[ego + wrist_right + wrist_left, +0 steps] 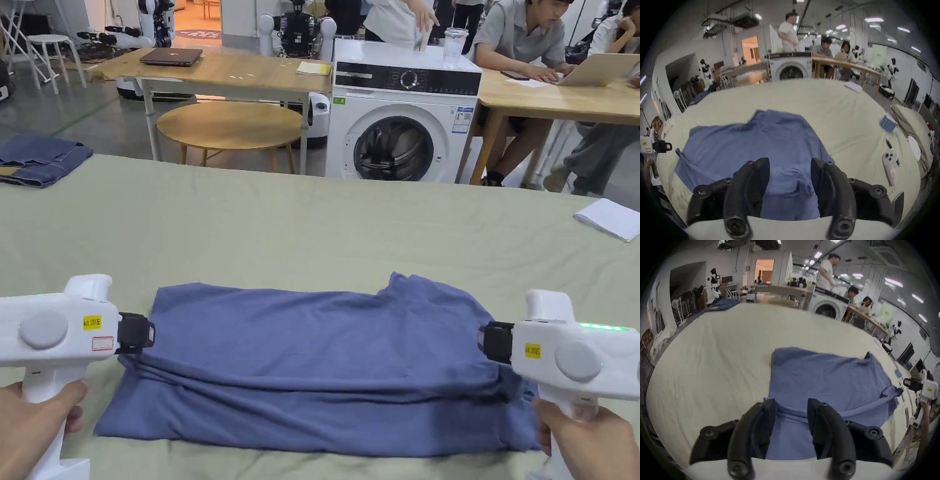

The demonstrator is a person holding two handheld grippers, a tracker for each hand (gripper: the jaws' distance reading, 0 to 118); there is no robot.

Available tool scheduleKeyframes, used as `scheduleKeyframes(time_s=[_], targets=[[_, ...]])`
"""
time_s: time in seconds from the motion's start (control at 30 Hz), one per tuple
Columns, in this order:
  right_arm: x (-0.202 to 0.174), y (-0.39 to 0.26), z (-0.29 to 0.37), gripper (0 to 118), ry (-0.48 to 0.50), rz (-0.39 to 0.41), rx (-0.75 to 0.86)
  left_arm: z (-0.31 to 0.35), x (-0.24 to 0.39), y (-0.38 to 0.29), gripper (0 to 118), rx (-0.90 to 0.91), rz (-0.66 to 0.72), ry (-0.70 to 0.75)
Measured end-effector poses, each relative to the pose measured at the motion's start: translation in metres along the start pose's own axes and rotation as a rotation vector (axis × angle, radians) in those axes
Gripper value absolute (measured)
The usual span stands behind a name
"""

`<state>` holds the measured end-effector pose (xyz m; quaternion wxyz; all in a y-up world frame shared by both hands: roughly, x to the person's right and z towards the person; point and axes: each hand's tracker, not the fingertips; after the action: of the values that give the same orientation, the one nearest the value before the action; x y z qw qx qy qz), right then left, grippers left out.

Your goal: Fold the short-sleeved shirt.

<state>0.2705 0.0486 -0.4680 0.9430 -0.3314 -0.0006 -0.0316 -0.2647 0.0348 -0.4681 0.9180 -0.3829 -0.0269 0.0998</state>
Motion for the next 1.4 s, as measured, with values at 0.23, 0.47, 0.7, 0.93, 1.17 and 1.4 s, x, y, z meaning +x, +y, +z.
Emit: scheduleKeyframes(time_s=[0.23,0.47,0.7,0.93,1.17,1.4], targets=[[-0.048,-0.034,0.056,14,-0.047,0.043,0.262,0.058,0.036,-0.034,38,0.24,-0.054,-0.04],[-0.076,-0.057,0.076,0,-0.005,0.038,0.326,0.083,0.057,-0.068,2,0.347,-0.1,0.014],[-0.089,-0.074,0.088,0,0.011,0.109,0.363,0.081,0.036,-0.079,0,0.229,-0.115,0.053],[-0.083,-0.083,0.083,0,0.006,0.128,0.33,0.032,-0.025,-0.058,0,-0.046,-0.039,0.067],[-0.067,-0.092,0.073,0,-0.013,0.116,0.255,-0.021,-0.04,-0.039,43,-0.327,0.073,0.04],[-0.054,-0.103,0.067,0,-0.043,0.122,0.203,-0.044,-0.021,-0.05,53,-0.403,0.036,0.11]])
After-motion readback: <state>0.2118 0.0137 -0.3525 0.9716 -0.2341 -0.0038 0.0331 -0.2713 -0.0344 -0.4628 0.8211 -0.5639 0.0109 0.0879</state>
